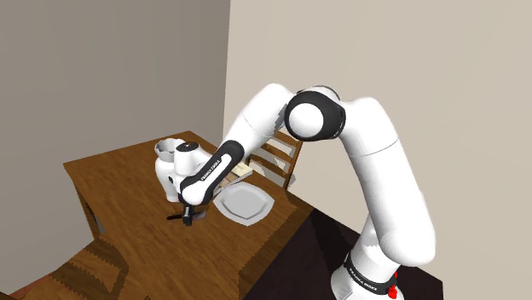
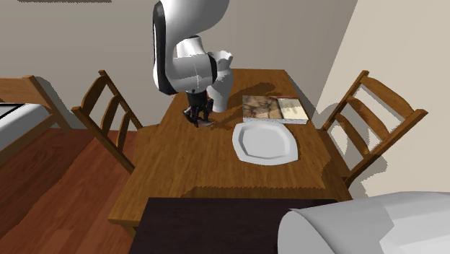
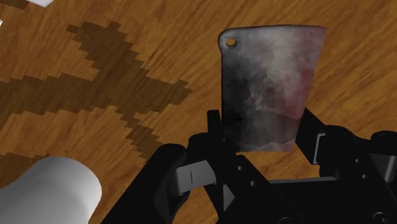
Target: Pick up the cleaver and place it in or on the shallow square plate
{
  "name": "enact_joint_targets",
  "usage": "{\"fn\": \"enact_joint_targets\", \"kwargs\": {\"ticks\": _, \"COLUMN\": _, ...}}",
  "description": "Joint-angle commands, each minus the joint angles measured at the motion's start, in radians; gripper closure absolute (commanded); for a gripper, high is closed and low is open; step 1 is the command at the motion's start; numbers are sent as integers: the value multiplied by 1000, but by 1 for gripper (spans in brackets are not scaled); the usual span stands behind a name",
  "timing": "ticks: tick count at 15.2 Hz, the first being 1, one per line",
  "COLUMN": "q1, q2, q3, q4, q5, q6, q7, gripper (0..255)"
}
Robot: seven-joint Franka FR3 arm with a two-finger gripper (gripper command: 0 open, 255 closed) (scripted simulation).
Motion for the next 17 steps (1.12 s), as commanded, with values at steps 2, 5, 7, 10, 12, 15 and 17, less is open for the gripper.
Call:
{"fn": "enact_joint_targets", "kwargs": {"ticks": 2, "q1": -4, "q2": -36, "q3": 5, "q4": -11, "q5": 5, "q6": -24, "q7": -5, "gripper": 255}}
{"fn": "enact_joint_targets", "kwargs": {"ticks": 5, "q1": -8, "q2": -70, "q3": 10, "q4": -20, "q5": 9, "q6": -49, "q7": -9, "gripper": 255}}
{"fn": "enact_joint_targets", "kwargs": {"ticks": 7, "q1": -9, "q2": -82, "q3": 12, "q4": -24, "q5": 11, "q6": -59, "q7": -10, "gripper": 255}}
{"fn": "enact_joint_targets", "kwargs": {"ticks": 10, "q1": -65, "q2": -127, "q3": 8, "q4": -102, "q5": 16, "q6": -23, "q7": -68, "gripper": 255}}
{"fn": "enact_joint_targets", "kwargs": {"ticks": 12, "q1": -104, "q2": -154, "q3": 6, "q4": -148, "q5": 19, "q6": -2, "q7": -109, "gripper": 255}}
{"fn": "enact_joint_targets", "kwargs": {"ticks": 15, "q1": -163, "q2": -189, "q3": 2, "q4": -209, "q5": 26, "q6": 26, "q7": -174, "gripper": 255}}
{"fn": "enact_joint_targets", "kwargs": {"ticks": 17, "q1": -204, "q2": -210, "q3": 0, "q4": -243, "q5": 31, "q6": 41, "q7": -220, "gripper": 255}}
